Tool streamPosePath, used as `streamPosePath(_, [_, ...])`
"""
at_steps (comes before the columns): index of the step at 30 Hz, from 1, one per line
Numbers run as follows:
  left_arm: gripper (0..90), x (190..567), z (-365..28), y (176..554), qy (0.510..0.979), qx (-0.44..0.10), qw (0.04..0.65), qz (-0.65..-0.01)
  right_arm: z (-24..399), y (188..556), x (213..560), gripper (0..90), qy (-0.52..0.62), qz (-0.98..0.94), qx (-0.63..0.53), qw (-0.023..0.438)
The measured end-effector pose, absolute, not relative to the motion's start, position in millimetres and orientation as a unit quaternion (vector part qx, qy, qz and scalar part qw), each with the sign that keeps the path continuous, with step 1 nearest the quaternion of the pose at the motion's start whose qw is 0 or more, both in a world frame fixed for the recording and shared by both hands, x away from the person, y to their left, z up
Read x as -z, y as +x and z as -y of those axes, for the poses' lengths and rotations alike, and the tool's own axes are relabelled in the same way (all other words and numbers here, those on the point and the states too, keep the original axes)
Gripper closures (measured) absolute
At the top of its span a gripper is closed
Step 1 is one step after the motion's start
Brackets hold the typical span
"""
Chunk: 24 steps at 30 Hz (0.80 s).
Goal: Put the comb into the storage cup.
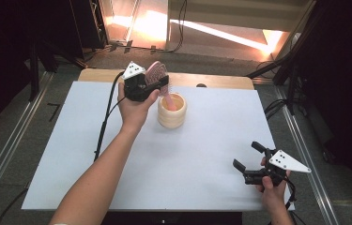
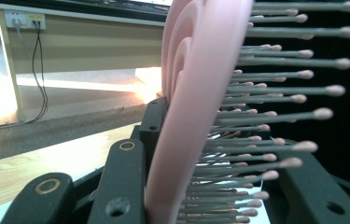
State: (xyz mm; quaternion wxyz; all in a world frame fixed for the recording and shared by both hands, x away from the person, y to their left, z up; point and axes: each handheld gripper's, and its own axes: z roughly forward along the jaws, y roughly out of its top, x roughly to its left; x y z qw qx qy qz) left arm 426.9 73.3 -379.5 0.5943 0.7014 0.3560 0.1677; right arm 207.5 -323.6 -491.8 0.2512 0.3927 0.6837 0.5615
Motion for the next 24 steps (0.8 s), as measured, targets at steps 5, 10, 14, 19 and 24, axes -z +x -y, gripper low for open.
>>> streamPosePath(5, [63.4,383.9,-72.5,428.0,0.7,-0.164,0.594,-0.36,323.8,207.6,491.9,0.0,0.394,-0.683,-0.562,0.251])
streamPosePath(10, [63.4,389.6,-71.2,429.0,0.701,-0.162,0.592,-0.364,324.0,207.8,492.0,0.0,0.393,-0.683,-0.562,0.251])
streamPosePath(14, [63.4,393.6,-70.4,430.0,0.701,-0.162,0.59,-0.367,324.1,207.7,492.0,0.0,0.395,-0.683,-0.562,0.249])
streamPosePath(19, [63.4,397.9,-68.8,430.9,0.702,-0.159,0.589,-0.368,324.2,207.9,492.3,0.0,0.396,-0.682,-0.562,0.249])
streamPosePath(24, [63.4,403.7,-65.7,431.1,0.703,-0.157,0.585,-0.372,324.2,208.4,492.6,0.0,0.395,-0.683,-0.561,0.249])
